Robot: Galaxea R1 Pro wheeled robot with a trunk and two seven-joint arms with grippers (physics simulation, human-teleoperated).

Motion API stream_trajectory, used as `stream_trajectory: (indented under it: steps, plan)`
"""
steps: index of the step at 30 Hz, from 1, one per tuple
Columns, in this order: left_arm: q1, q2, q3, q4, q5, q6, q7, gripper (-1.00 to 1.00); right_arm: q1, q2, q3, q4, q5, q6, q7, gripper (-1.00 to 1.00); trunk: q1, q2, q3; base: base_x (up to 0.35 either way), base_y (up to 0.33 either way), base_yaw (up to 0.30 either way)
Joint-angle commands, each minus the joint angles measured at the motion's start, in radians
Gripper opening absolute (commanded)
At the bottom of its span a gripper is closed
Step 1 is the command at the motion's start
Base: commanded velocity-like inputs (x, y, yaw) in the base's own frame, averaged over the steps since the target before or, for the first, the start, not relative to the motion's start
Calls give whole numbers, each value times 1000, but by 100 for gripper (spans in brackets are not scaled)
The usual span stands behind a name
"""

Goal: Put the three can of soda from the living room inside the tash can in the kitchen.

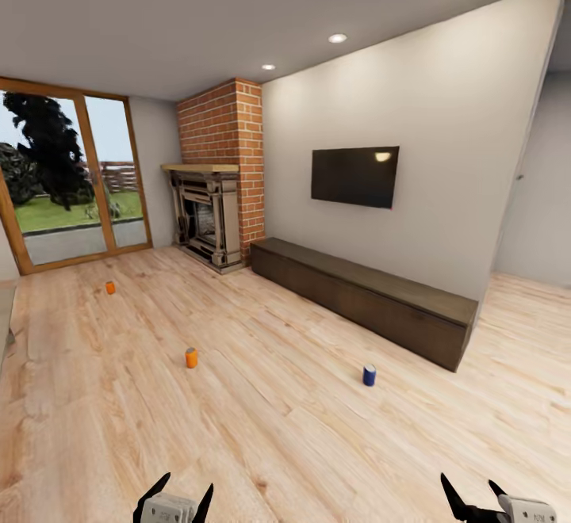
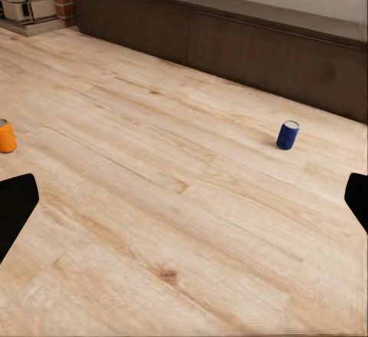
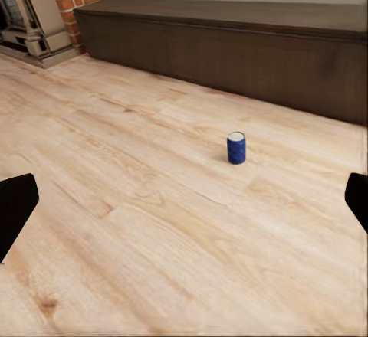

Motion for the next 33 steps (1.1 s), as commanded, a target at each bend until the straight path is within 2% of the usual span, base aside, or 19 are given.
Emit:
stream_trajectory:
  steps: [1, 33]
  plan:
    - [0, 0, 0, 0, 0, 0, 0, 100, 0, 0, 0, 0, 0, 0, 0, 100, 0, 0, 0, -245, -215, -246]
    - [0, 1, 0, 0, 0, 0, 0, 100, -1, 0, 0, 6, 0, 1, 0, 100, 0, 0, 9, -245, -215, -247]
